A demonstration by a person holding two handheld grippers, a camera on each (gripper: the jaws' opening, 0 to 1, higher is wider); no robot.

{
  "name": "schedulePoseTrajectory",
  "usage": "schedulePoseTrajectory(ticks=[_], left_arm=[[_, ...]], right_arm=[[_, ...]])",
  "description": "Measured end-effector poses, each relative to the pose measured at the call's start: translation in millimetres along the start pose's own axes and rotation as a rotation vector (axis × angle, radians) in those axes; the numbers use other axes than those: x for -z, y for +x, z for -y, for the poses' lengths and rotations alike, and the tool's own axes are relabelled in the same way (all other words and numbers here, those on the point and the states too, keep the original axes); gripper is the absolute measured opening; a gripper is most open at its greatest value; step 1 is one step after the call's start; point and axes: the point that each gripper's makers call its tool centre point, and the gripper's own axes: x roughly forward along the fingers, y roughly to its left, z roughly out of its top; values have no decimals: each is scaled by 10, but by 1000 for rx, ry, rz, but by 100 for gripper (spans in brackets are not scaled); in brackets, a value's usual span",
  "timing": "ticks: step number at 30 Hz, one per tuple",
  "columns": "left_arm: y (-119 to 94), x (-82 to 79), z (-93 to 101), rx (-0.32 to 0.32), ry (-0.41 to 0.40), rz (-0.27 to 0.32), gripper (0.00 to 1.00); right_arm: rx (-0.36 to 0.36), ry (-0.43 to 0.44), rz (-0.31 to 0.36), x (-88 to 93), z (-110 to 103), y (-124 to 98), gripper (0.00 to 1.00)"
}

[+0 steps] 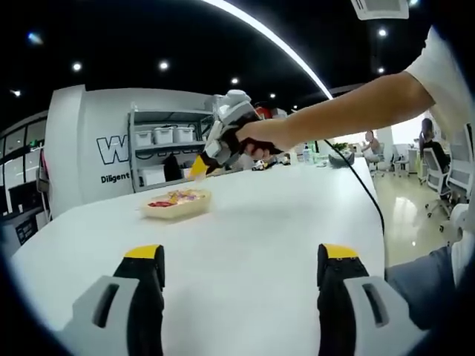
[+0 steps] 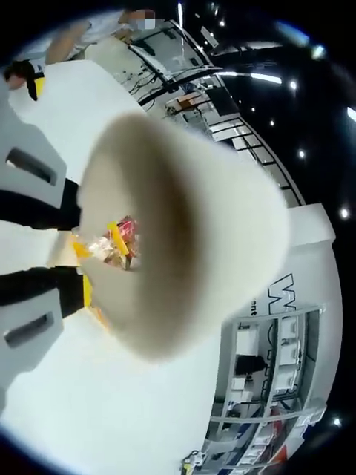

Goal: Place the target food into the container with the food tongs after gripping and lifting it, then release it inside without dropping or visibly crushing the food.

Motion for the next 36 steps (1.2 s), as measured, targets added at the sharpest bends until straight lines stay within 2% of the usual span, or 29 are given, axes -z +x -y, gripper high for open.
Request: schedulePoseTrajectory(ticks=[8,19,28,36], left_arm=[[11,19,-24,-2,3,-5,81],[7,35,-24,-3,6,-14,81],[4,56,9,17,12,-26,80],[-13,44,94,56,-8,-32,79]], right_arm=[[-7,-76,2,-1,-101,-244,12],[-6,-100,17,-13,-135,-550,14],[-47,-94,10,133,-270,-866,14],[-85,-89,9,266,-397,-1044,16]])
